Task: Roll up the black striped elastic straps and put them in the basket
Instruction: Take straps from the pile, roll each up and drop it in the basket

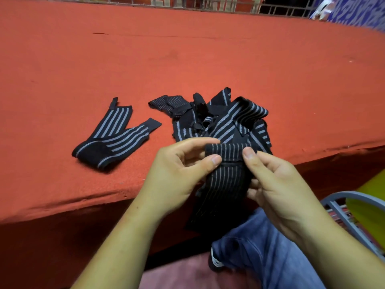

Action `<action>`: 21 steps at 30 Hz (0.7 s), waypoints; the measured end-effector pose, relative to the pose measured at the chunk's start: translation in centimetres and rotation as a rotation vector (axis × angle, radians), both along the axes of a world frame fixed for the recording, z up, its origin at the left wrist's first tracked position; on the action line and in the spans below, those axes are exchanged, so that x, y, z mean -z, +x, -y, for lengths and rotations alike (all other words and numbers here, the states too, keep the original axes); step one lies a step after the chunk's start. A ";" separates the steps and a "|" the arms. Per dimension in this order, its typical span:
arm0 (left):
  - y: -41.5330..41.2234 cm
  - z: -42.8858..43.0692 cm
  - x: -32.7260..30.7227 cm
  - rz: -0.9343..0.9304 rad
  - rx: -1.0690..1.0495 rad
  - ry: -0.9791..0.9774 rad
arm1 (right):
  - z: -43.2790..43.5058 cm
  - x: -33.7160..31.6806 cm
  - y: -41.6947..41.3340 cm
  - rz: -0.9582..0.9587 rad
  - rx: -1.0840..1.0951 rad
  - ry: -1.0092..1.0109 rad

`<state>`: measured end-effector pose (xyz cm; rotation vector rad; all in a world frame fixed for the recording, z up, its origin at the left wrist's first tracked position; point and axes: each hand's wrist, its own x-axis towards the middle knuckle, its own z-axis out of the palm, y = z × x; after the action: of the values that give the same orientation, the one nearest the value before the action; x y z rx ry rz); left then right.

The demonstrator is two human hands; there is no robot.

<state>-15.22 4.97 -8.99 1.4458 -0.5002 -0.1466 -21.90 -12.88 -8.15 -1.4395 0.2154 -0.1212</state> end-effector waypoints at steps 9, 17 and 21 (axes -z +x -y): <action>0.3 0.0 0.2 0.064 -0.017 -0.015 | -0.5 -0.7 -0.6 -0.080 -0.065 -0.001; 0.3 0.2 0.5 0.059 -0.022 -0.023 | -1.2 -0.8 -0.6 -0.024 -0.026 0.070; 0.2 0.2 0.4 0.064 0.004 0.007 | -1.2 -0.2 -0.3 -0.001 0.012 0.097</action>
<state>-15.02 4.77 -9.42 1.4605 -0.5554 -0.1051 -22.24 -11.64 -7.92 -1.3418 0.2284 -0.1183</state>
